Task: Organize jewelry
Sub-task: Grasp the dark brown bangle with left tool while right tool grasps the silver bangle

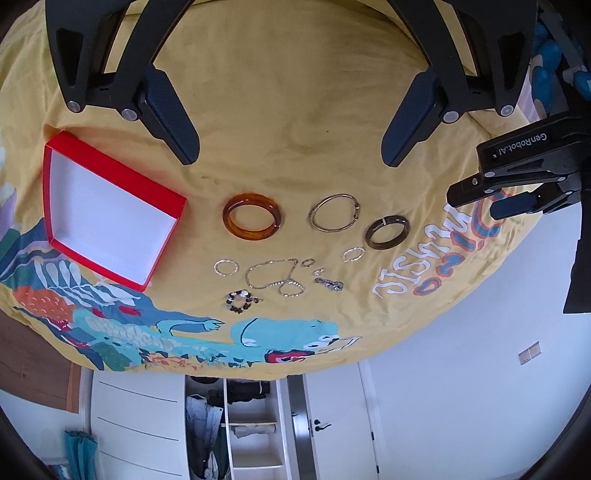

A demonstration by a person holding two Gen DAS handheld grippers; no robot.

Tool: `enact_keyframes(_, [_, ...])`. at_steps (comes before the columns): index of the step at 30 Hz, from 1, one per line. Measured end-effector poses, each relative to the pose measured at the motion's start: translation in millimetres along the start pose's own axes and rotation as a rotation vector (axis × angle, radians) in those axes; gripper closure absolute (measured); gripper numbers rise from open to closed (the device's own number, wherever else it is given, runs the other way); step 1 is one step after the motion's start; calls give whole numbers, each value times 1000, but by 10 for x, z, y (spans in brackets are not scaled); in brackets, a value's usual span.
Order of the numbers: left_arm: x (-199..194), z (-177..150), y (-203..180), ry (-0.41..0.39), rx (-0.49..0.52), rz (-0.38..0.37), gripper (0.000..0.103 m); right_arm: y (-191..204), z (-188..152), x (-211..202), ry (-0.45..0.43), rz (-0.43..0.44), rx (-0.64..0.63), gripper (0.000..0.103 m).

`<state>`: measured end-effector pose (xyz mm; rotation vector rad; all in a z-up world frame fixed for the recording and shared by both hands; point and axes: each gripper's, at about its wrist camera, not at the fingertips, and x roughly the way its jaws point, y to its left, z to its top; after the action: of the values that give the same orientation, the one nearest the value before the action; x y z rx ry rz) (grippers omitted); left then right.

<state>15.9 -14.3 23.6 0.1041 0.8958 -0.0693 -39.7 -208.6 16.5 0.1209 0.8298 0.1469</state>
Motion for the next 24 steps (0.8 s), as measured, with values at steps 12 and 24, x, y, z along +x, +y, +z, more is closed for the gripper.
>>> enact_keyframes(12, [258, 34, 209, 34, -63, 17, 32, -17, 30, 212, 35, 96, -39, 26])
enact_keyframes(24, [736, 230, 458, 70, -126, 34, 33, -46, 107, 812, 124, 237, 62, 53])
